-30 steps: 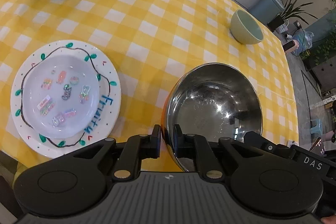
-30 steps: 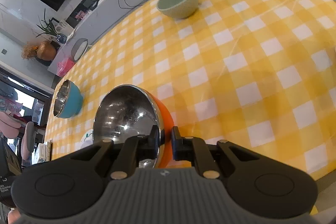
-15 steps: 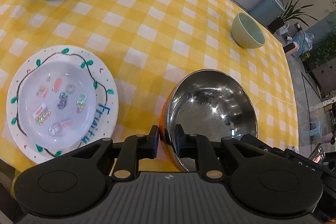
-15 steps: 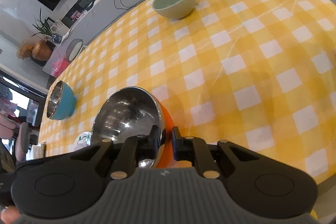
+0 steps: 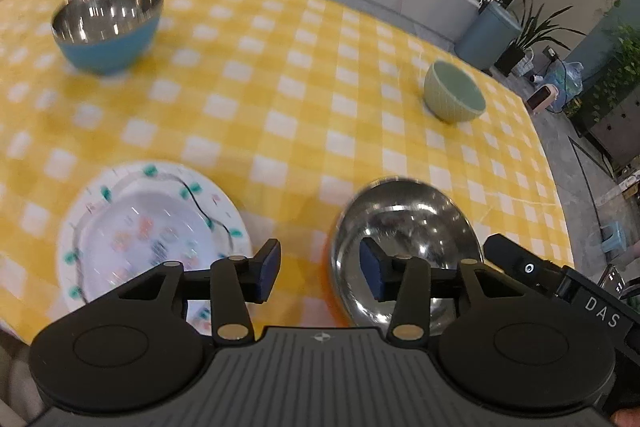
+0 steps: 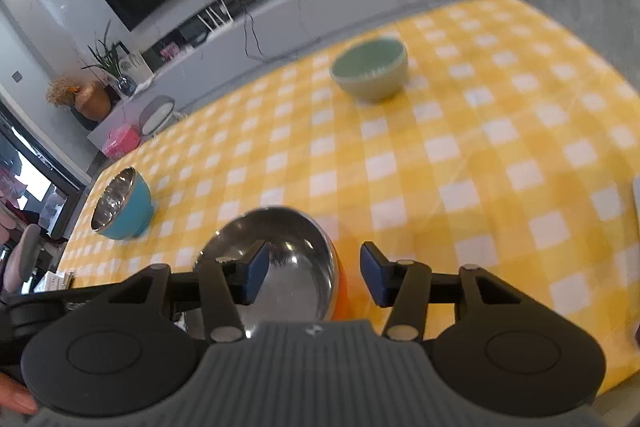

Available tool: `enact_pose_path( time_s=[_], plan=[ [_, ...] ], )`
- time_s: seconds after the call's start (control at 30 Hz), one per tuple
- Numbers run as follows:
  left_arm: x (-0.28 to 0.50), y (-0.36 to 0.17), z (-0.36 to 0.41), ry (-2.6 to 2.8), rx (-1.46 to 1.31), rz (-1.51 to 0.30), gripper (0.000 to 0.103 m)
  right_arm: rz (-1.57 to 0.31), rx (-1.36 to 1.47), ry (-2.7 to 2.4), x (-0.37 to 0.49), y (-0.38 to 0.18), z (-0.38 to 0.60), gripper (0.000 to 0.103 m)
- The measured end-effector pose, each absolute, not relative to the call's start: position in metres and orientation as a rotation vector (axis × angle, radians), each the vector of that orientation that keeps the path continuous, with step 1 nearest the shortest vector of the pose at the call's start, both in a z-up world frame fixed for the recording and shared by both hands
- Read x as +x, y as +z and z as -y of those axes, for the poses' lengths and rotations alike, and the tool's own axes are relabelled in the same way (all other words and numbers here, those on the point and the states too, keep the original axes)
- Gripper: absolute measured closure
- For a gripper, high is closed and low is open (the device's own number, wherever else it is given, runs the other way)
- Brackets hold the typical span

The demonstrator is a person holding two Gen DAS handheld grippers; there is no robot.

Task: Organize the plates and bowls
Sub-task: 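Lower the orange bowl onto the table and open both grippers, then move both grippers to the blue steel bowl rim and close them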

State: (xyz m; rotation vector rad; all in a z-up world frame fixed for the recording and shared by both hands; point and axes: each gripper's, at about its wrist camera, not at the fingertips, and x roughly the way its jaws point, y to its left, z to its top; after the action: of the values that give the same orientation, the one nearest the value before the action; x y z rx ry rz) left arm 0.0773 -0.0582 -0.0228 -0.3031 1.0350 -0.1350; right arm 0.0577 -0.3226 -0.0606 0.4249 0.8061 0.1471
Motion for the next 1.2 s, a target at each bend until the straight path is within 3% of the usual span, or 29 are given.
enact_pose_path(
  time_s=[0.37,0.6,1.2],
  plan=[
    [0.085,0.016,-0.002,-0.126,-0.207,-0.955,0.041,-0.638,0.35,0.162,0.052,-0.032,0.291,0.038],
    [0.096,0.034,-0.047,-0.096,-0.134,-0.905,0.037,-0.663,0.319,0.222,0.068,-0.022,0.246,0.032],
    [0.149,0.026,-0.175,-0.024,-0.338,-0.816,0.034,-0.848,0.367,0.339,0.163,-0.029,0.115,0.027]
  ],
)
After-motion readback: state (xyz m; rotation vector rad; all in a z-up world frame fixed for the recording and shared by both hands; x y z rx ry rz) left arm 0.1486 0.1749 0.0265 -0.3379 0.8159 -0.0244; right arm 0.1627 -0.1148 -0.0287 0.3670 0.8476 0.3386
